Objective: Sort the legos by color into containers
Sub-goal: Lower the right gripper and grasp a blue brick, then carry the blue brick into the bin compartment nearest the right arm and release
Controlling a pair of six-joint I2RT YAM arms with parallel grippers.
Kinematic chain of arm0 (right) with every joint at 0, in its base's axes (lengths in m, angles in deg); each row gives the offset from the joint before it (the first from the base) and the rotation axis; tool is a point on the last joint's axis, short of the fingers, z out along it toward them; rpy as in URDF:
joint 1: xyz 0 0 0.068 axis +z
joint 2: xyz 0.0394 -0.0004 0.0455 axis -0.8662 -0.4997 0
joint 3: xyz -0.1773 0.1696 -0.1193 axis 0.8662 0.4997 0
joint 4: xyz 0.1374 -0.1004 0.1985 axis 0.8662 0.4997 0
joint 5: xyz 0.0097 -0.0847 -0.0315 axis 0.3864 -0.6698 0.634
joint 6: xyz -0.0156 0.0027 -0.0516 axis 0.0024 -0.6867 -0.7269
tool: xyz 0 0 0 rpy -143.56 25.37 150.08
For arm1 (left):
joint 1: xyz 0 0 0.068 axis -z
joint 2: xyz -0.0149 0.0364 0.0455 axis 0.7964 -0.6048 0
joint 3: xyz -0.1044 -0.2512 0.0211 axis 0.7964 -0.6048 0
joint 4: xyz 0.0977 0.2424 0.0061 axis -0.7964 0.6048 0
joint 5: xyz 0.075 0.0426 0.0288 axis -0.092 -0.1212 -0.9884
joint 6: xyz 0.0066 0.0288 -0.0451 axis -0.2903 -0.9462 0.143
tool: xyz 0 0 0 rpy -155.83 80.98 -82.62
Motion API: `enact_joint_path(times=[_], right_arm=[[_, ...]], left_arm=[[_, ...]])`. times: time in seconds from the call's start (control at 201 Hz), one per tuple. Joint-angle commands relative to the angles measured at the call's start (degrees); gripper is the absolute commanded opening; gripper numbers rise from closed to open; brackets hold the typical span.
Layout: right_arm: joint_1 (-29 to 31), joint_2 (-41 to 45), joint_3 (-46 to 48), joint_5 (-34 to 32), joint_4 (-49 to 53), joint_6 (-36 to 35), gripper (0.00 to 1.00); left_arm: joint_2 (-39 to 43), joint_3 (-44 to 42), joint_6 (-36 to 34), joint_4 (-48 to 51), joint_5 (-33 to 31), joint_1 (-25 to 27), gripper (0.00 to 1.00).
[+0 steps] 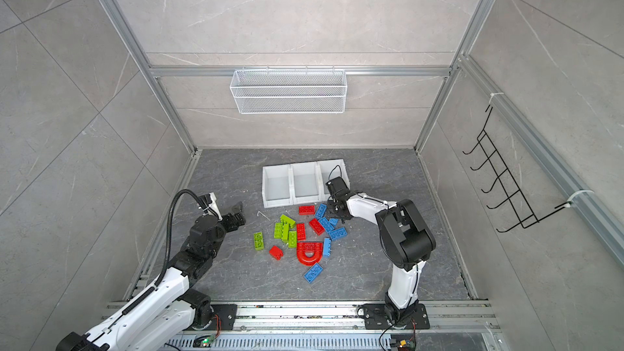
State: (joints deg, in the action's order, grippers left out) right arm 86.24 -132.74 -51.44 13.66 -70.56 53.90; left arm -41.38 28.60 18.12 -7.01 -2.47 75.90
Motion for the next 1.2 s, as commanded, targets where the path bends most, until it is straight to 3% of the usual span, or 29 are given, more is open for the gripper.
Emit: enact_joint_path(times=[0.0, 0.139, 0.358, 0.737, 1.2], right_arm=[[0.2, 0.2, -0.6, -2.3, 1.8, -1.5, 0.47], [-0.7, 1.3, -0.3, -0.7, -0.3, -1.9, 0.38], [-2.0, 2.2, -3.0, 0.2, 0.2, -3.6, 0.32], [-4.0, 1.7, -15.3, 0.9, 4.5, -9.5, 0.32], [-6.3, -7.5, -20.6, 3.6, -5.7, -10.3, 0.31]], left_arm=[[-0.1, 0.2, -1.3, -1.6, -0.5, -0.2, 0.99], [-1.0, 0.2, -2.0, -2.9, 1.8, -0.2, 0.99], [-2.3, 0.3, -2.7, -4.0, 3.1, -0.2, 0.99], [-2.3, 0.0, -3.2, -5.6, 6.6, -0.2, 1.0], [-1.5, -0.7, -3.8, -6.5, 7.3, -0.2, 0.99]])
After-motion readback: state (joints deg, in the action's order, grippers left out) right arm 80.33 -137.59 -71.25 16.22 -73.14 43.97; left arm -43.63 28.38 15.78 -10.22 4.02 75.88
